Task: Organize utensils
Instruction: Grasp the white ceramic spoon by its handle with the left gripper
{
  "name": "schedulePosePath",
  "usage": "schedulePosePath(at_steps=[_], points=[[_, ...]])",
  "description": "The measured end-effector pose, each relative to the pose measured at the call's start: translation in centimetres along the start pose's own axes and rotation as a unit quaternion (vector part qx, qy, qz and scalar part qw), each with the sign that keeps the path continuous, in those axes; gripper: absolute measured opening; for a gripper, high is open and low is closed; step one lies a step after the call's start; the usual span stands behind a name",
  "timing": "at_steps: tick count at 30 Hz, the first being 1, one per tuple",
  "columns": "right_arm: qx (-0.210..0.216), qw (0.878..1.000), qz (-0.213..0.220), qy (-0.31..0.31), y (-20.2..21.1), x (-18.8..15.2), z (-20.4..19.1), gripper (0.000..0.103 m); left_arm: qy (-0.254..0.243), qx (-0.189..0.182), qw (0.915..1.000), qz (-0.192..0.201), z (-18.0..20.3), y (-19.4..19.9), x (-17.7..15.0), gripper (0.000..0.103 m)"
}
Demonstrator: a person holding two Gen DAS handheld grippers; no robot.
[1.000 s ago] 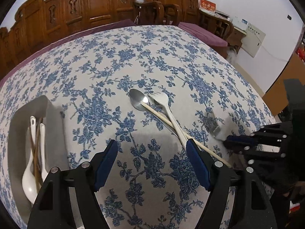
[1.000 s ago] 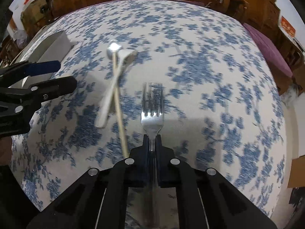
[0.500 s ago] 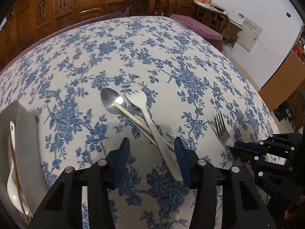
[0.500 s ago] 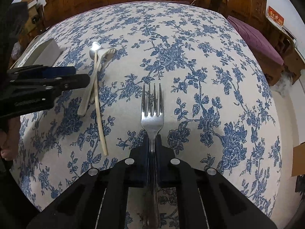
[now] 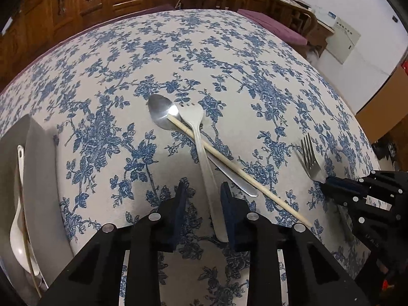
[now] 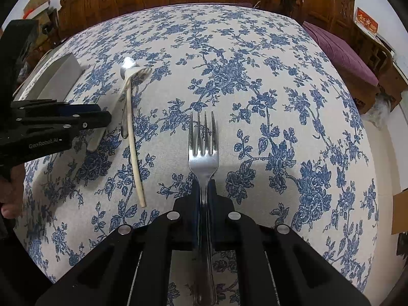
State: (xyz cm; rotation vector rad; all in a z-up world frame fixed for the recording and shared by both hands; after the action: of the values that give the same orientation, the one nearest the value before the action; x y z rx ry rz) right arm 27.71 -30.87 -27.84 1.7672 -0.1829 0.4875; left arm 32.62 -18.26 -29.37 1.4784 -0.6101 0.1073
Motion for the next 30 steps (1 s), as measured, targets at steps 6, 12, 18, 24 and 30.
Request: schedulePosePath(at_steps=[6,12,18,24,30], points=[[-0.010,1.000,-0.003,0.015,-0.1,0.1,-0.3,0.009,-0.010,0.022,0.9997,0.000,0.4,-0.4,0.4,0.025],[-0.014,1.000,0.002,0.017,-0.1,0.1,-0.3,0.009,0.000,0.011,0.9999,-0.004,-0.4,-0.3,0.2,0.009],[-0.016,1.000,0.004,0.017,-0.2,0.2,-0.4,0.008,0.010,0.007,0.9999,0.003,-1.4,0.7,0.0,0.009],[-0.010,1.000,0.014,0.003,0.4,0.4,-0.5,0.008,0.007,0.016,0.9995,0.024,-2.4,3.1,-0.1,0.009],[-0.006,0.999,0.032,0.018,1.8,1.3,-2.6,0.008,0.008,0.022,0.9986,0.048,-3.6,5.9,-0.1,0.009]])
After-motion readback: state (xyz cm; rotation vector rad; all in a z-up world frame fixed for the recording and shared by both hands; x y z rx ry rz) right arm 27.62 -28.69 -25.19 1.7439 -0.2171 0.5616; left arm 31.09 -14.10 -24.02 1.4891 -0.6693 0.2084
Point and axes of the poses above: each gripper's, at about its wrist camera, not at the fingertips, and y roughly against the way its jaws point, z to its right, x to its top, the point moved 5 cm from there along -y, roughly the way its jaws point, and after that the axes turned 9 degrees about x, right-handed, at the moved point
